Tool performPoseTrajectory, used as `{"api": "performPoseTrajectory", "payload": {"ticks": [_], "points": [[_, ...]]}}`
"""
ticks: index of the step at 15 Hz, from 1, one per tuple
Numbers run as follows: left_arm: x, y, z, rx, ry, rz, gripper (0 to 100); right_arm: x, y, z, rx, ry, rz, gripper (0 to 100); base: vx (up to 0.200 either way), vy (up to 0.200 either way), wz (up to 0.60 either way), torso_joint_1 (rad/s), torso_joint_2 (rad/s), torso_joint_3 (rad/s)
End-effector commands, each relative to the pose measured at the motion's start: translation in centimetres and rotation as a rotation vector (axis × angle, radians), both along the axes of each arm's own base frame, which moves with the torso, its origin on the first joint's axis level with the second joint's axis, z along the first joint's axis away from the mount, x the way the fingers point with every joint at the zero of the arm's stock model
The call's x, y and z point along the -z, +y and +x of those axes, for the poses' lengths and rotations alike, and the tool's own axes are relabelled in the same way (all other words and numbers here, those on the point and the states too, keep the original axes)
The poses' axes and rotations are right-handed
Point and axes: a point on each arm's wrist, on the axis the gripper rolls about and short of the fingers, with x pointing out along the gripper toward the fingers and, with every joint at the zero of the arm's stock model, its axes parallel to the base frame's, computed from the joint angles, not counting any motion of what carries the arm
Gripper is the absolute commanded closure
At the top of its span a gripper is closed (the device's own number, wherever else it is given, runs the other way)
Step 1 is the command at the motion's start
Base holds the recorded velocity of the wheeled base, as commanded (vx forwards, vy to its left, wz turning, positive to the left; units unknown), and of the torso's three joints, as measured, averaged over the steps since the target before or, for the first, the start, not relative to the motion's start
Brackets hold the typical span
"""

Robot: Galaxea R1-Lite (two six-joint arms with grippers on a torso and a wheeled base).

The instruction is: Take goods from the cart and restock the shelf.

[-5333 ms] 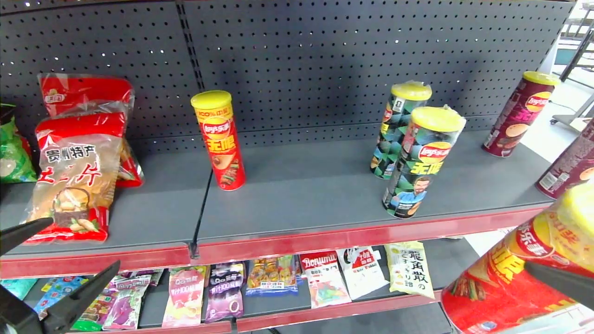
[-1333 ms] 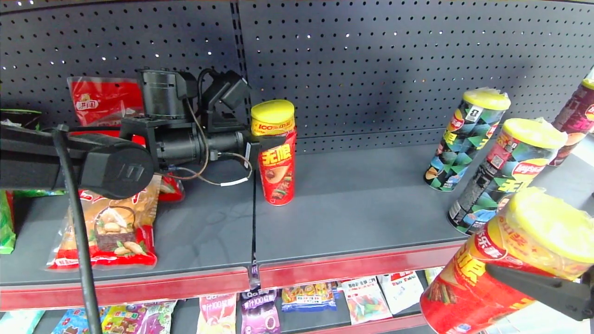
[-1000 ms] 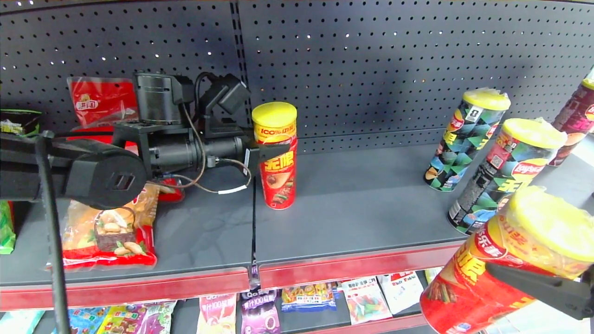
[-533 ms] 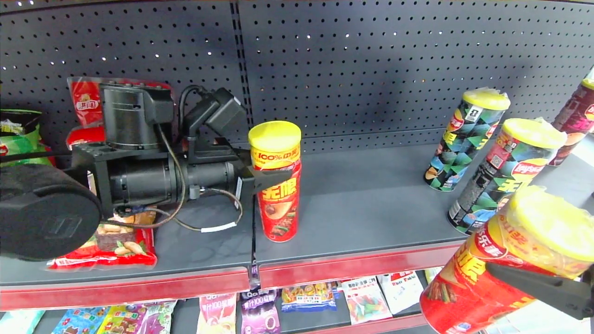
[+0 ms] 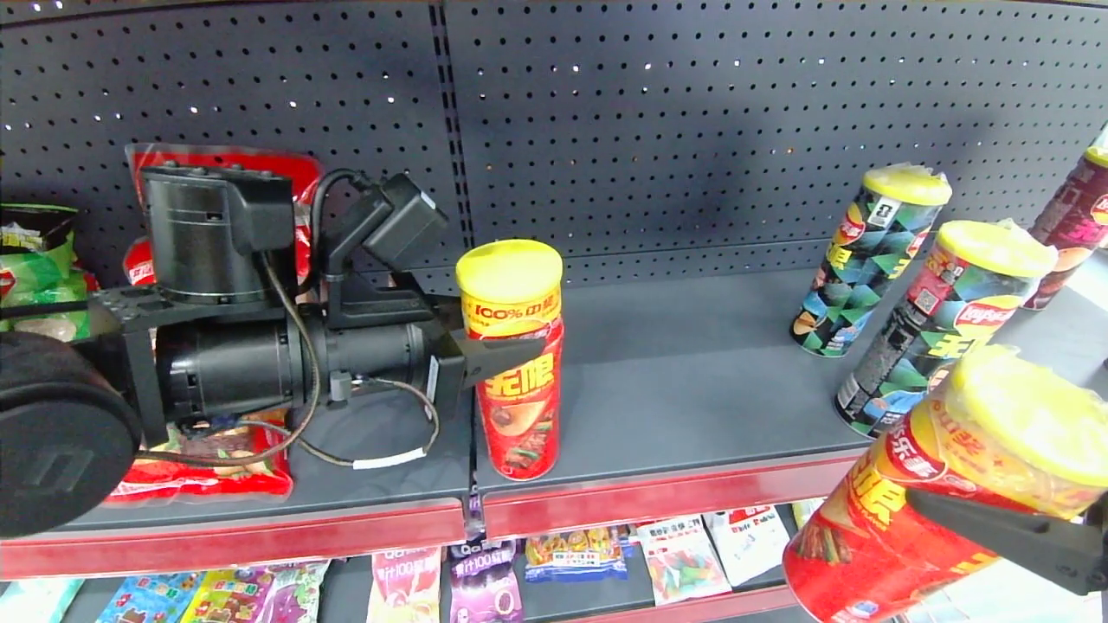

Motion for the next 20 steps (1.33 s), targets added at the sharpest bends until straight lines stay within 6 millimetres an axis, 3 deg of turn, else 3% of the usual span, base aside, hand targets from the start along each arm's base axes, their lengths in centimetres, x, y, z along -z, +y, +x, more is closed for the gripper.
{"api": "performPoseTrajectory", "payload": {"ticks": [1, 6, 7, 11, 17, 20], "points": [[0.2, 0.1, -0.3, 0.001, 0.006, 0.003, 100, 0.0, 0.0, 0.0, -0.002, -0.001, 0.0, 100, 0.0, 0.0, 0.0, 0.0, 0.0, 0.0], [0.4, 0.2, -0.4, 0.001, 0.012, 0.008, 100, 0.0, 0.1, 0.1, -0.002, 0.001, -0.001, 100, 0.0, 0.0, 0.0, 0.0, 0.0, 0.0], [0.4, 0.2, -0.4, 0.003, 0.011, 0.006, 0, 0.0, 0.1, 0.1, -0.001, 0.002, -0.002, 100, 0.0, 0.0, 0.0, 0.0, 0.0, 0.0], [0.7, 0.6, -1.0, -0.003, 0.02, 0.013, 0, -0.7, 0.8, 1.4, -0.005, -0.004, -0.002, 100, 0.0, 0.0, 0.0, 0.0, 0.0, 0.0], [2.4, 4.1, -5.2, -0.053, 0.056, 0.039, 0, -3.0, 4.4, 6.3, -0.014, -0.01, -0.019, 100, 0.0, 0.0, 0.0, 0.0, 0.0, 0.0], [2.7, 5.6, -6.6, -0.085, 0.055, 0.037, 0, -3.8, 6.4, 7.5, -0.045, -0.017, -0.024, 100, 0.0, 0.0, 0.0, 0.0, 0.0, 0.0]]}}
